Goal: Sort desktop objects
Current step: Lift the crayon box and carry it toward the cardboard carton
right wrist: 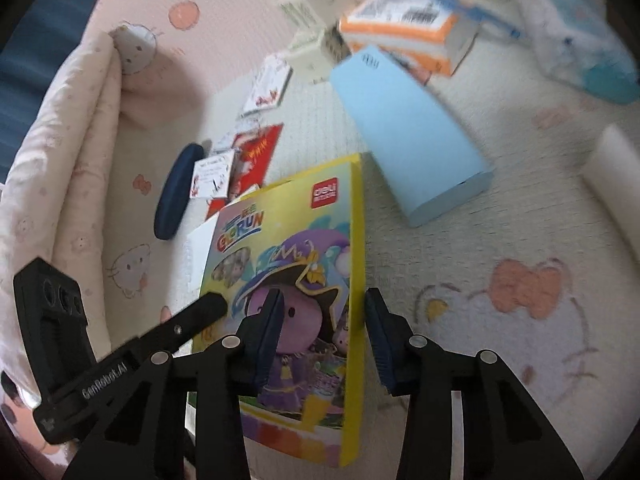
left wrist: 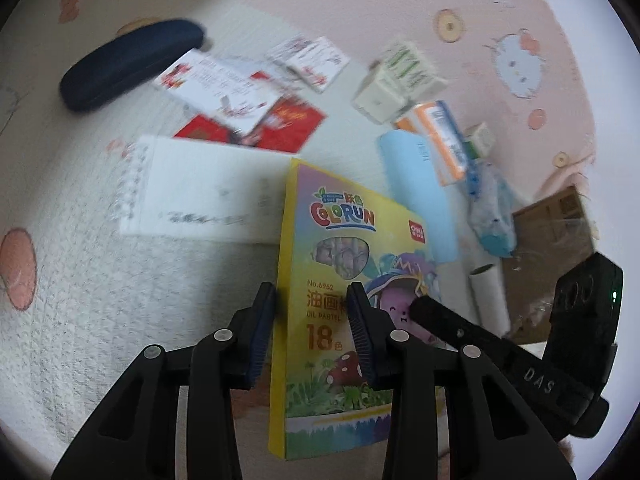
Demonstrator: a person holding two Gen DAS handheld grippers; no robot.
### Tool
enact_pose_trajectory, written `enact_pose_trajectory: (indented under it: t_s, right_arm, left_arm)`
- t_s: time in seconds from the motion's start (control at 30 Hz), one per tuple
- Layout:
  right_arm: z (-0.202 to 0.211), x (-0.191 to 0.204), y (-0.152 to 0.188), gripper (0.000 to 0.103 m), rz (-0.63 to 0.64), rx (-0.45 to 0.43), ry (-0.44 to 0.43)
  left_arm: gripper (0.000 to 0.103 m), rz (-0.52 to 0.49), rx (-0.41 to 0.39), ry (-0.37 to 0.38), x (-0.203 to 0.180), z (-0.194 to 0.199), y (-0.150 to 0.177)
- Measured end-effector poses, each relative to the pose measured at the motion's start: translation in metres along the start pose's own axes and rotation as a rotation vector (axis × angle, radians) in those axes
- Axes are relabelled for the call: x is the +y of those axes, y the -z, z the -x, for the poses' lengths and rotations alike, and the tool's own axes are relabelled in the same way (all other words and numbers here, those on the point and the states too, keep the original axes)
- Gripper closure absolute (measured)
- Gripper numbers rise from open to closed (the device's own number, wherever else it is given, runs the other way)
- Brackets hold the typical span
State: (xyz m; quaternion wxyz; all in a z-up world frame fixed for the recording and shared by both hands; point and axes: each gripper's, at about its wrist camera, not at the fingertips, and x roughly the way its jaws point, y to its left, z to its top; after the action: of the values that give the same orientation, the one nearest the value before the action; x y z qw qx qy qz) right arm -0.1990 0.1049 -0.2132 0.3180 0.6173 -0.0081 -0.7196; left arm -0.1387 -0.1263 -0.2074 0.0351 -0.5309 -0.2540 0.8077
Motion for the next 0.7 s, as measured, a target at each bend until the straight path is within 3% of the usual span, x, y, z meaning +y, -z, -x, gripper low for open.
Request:
enact_pose_trajectory:
  t_s: [0.2,0.3,0.53,0.7]
  right_arm:
    - [0.047,-0.006,-0.002,0.064,-0.043,-0.09,-0.023]
    - [0.058,-0.011,-0.005,0.064,-0.024,-0.082,-0.009]
    - [0.046,-0.053,-0.005,0.064,-0.1,-0.053,0.077]
    - [0.032,-0.086,-0.005,0.064,-0.203,-0.025,0.036]
  left_arm:
    - [0.063,-0.072,-0.031,0.064,-0.031,0.015,-0.002]
    - [0.063,-0.108,-0.028,0.086,-0.044,0.01,-0.004]
    - [0.063,-0.111,0.093,0.128,-0.053,-0.053,-0.001]
    - [0.062,-0.117,0.134,0.135,-0.049,-0.071,0.002]
